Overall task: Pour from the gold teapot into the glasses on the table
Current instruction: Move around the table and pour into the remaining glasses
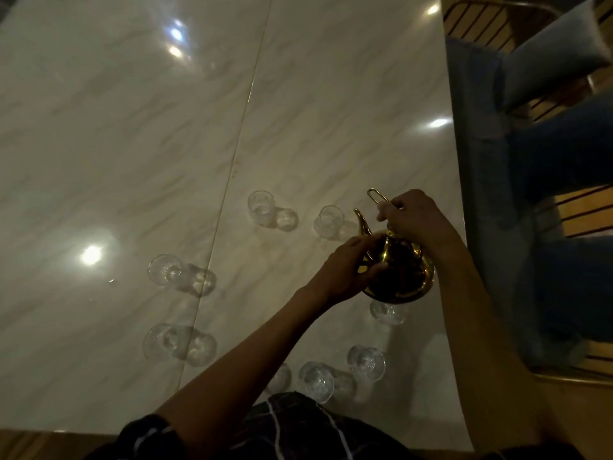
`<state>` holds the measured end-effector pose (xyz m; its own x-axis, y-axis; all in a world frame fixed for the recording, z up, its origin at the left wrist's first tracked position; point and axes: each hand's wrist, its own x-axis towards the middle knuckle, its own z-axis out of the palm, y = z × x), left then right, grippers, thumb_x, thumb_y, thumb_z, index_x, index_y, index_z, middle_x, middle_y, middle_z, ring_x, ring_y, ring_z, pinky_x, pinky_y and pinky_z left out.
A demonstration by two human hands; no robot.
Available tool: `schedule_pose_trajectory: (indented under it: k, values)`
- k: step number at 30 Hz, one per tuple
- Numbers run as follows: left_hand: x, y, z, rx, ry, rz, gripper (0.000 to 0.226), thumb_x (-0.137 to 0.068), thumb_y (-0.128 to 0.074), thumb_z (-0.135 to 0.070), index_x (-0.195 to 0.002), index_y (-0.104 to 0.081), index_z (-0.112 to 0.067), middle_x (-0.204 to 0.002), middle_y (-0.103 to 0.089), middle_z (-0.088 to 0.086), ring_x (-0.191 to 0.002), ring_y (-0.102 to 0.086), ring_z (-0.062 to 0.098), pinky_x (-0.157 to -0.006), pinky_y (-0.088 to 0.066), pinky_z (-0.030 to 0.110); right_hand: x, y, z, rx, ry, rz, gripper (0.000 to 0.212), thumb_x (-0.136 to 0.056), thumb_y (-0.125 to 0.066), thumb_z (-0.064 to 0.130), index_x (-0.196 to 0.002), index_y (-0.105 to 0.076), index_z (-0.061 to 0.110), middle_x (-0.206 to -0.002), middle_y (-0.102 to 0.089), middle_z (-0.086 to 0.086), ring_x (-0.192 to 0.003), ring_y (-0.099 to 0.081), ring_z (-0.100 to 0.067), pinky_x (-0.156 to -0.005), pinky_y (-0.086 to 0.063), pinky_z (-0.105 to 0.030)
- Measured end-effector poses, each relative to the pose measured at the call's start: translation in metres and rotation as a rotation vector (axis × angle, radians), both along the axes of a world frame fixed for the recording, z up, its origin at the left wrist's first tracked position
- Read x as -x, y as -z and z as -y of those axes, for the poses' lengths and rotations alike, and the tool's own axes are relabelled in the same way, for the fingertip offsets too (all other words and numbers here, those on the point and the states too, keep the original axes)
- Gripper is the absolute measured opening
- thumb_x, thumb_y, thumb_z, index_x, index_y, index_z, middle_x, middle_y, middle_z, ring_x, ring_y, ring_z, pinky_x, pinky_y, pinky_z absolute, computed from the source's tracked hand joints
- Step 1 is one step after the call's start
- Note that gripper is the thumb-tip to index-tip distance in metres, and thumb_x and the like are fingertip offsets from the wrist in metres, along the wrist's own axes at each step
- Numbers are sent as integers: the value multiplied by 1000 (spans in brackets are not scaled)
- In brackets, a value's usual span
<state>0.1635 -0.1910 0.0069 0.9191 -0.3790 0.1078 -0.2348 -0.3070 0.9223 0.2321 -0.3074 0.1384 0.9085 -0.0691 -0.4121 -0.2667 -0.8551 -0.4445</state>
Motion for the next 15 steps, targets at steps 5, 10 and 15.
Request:
schedule_pose_trajectory:
  k: [5,10,15]
  values:
    - [1,-7,1,-7,0,0,55,-95,-59,-40,-144,-41,-24,-132,-55,4,-110,-57,13,-88,-52,29,4,-10,0,-1,3,26,34,-97,-52,31,-96,-74,5,-93,-70,-15,-86,-68,-27,-82,-58,-45]
    - [4,-11,2,-22,1,7,56,-95,-58,-43,-145,-40,-24,-131,-55,4,-109,-57,12,-88,-54,32,6,-17,-1,7,-20,36,35,-96,-53,30,-95,-75,3,-91,-71,-16,-86,-68,-27,-83,-57,-47]
    - [5,-15,3,-14,-19,5,56,-95,-58,-41,-145,-40,-23,-132,-55,4,-114,-55,13,-90,-52,29,6,-20,-1,7,-12,23,34,-96,-53,31,-93,-75,5,-90,-71,-14,-86,-68,-26,-81,-58,-44]
